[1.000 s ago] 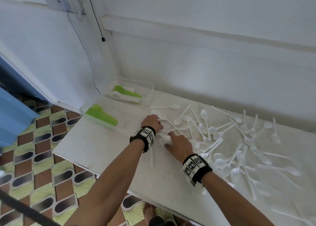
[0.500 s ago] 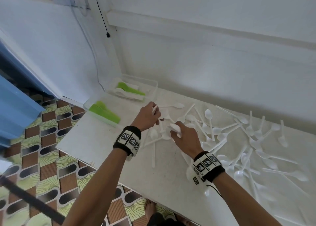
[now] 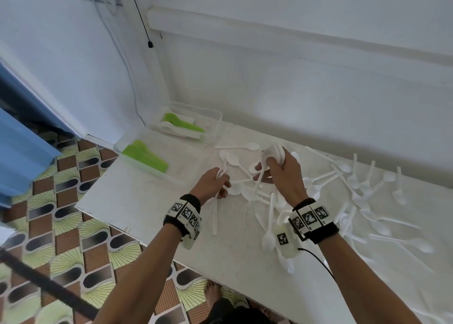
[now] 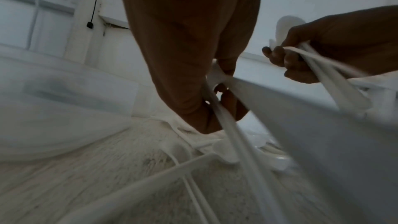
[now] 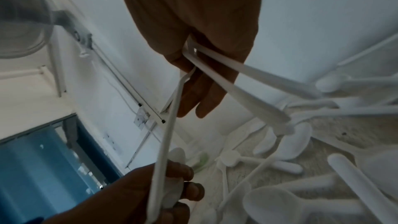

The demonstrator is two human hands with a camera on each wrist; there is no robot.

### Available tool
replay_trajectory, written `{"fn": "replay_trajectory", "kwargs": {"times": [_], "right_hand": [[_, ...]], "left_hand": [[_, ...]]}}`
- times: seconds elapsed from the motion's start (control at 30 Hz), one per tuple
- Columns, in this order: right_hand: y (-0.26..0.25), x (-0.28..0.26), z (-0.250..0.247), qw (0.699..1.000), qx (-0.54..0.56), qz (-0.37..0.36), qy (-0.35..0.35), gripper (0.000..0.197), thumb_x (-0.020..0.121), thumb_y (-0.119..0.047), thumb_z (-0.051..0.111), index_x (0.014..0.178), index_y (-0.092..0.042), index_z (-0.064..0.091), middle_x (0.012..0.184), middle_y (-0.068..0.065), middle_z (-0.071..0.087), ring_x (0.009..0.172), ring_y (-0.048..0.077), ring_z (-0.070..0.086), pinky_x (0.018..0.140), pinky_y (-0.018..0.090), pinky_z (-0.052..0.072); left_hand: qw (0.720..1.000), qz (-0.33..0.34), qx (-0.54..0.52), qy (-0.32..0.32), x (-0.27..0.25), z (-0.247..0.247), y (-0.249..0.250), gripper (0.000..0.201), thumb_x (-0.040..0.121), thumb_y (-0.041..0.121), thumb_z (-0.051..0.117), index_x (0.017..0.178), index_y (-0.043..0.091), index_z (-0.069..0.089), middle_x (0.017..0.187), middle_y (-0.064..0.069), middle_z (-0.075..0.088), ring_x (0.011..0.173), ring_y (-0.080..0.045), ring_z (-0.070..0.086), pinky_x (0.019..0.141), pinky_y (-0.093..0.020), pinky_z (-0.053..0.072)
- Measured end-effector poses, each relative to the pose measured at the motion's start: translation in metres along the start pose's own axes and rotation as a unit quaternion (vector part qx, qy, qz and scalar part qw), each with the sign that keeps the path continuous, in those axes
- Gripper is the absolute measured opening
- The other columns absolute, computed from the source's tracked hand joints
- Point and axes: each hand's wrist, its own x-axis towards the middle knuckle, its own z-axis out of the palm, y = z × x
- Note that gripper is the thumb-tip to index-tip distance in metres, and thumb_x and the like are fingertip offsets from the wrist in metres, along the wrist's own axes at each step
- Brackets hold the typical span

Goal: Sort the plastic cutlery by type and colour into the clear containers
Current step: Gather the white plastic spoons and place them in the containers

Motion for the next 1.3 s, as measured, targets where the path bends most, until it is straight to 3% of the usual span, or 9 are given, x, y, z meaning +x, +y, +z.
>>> {"fn": "replay_trajectory", "kwargs": {"times": [0.2, 0.33, 0.43, 0.6, 0.73, 0.87, 0.93, 1.1, 1.3], "right_hand": [[0.013, 0.0, -0.007, 0.997, 0.063, 0.053, -0.007, 0.011, 0.099, -0.017, 0.05, 0.103, -0.009, 0.057, 0.082, 0.01, 0.058, 0.06, 0.031, 0.062, 0.063, 0.043, 0.06], [0.02, 0.0, -0.008, 0.998, 0.027, 0.053, 0.002, 0.013, 0.097, -0.017, 0.051, 0.107, -0.01, 0.055, 0.076, 0.003, 0.062, 0.053, 0.017, 0.048, 0.049, 0.03, 0.042], [0.022, 0.0, -0.01, 0.997, 0.013, 0.082, 0.001, 0.017, 0.093, -0.019, 0.05, 0.104, -0.008, 0.057, 0.073, 0.001, 0.053, 0.052, 0.013, 0.041, 0.048, 0.025, 0.033], [0.027, -0.004, -0.009, 0.991, -0.1, 0.086, -0.021, 0.027, 0.095, -0.035, 0.055, 0.093, -0.01, 0.065, 0.076, 0.004, 0.067, 0.056, 0.017, 0.054, 0.05, 0.025, 0.041], [0.054, 0.004, 0.001, 0.916, -0.388, 0.039, -0.093, 0.034, 0.085, -0.045, 0.069, 0.106, -0.02, 0.061, 0.093, -0.003, 0.066, 0.083, 0.017, 0.062, 0.062, 0.024, 0.041], [0.082, 0.01, 0.007, 0.866, -0.479, -0.015, -0.143, 0.049, 0.086, -0.041, 0.073, 0.129, -0.021, 0.06, 0.11, 0.002, 0.069, 0.097, 0.02, 0.063, 0.077, 0.026, 0.044], [0.089, 0.011, 0.009, 0.863, -0.486, -0.03, -0.136, 0.045, 0.087, -0.036, 0.075, 0.128, -0.024, 0.064, 0.11, 0.004, 0.072, 0.1, 0.023, 0.065, 0.082, 0.03, 0.046], [0.089, 0.012, 0.005, 0.884, -0.446, -0.116, -0.08, 0.02, 0.087, -0.033, 0.076, 0.097, -0.019, 0.066, 0.081, -0.004, 0.066, 0.074, 0.015, 0.06, 0.065, 0.03, 0.043], [0.056, 0.011, -0.008, 0.887, -0.38, -0.255, -0.054, 0.026, 0.092, -0.022, 0.07, 0.113, -0.015, 0.057, 0.093, 0.0, 0.068, 0.078, 0.017, 0.064, 0.066, 0.03, 0.048]], "left_hand": [[0.999, 0.02, -0.004, -0.035, -0.002, 0.007, 0.003, 0.014, 0.102, 0.015, 0.05, 0.11, 0.004, 0.055, 0.08, -0.009, 0.052, 0.051, -0.02, 0.05, 0.046, -0.026, 0.038], [0.99, 0.063, 0.113, 0.054, 0.005, 0.016, 0.005, 0.031, 0.092, 0.039, 0.069, 0.079, 0.016, 0.052, 0.073, 0.001, 0.054, 0.061, -0.017, 0.051, 0.059, -0.03, 0.039], [0.953, 0.073, 0.279, 0.096, 0.009, 0.022, 0.005, 0.032, 0.086, 0.046, 0.073, 0.091, 0.017, 0.062, 0.088, 0.002, 0.065, 0.081, -0.019, 0.059, 0.071, -0.033, 0.044], [0.944, 0.055, 0.311, 0.097, 0.012, 0.023, 0.004, 0.037, 0.08, 0.041, 0.077, 0.06, 0.02, 0.053, 0.065, -0.002, 0.062, 0.07, -0.027, 0.066, 0.059, -0.034, 0.047], [0.945, 0.042, 0.298, 0.126, 0.01, 0.022, 0.004, 0.045, 0.071, 0.052, 0.083, 0.07, 0.018, 0.053, 0.069, 0.002, 0.059, 0.069, -0.019, 0.058, 0.059, -0.032, 0.04], [0.933, 0.071, 0.34, 0.096, 0.01, 0.019, 0.0, 0.033, 0.077, 0.041, 0.08, 0.102, 0.022, 0.068, 0.1, 0.0, 0.071, 0.093, -0.022, 0.065, 0.074, -0.031, 0.047], [0.925, 0.072, 0.363, 0.091, 0.012, 0.02, -0.001, 0.03, 0.079, 0.034, 0.078, 0.106, 0.023, 0.07, 0.104, -0.001, 0.071, 0.098, -0.025, 0.065, 0.077, -0.033, 0.049], [0.913, 0.077, 0.393, 0.072, 0.012, 0.028, -0.003, 0.036, 0.076, 0.039, 0.082, 0.106, 0.026, 0.068, 0.105, 0.001, 0.064, 0.098, -0.022, 0.062, 0.074, -0.03, 0.043], [0.879, 0.059, 0.468, 0.07, 0.017, 0.035, -0.008, 0.041, 0.078, 0.043, 0.079, 0.11, 0.019, 0.068, 0.112, -0.004, 0.058, 0.102, -0.027, 0.062, 0.078, -0.034, 0.046]]}}
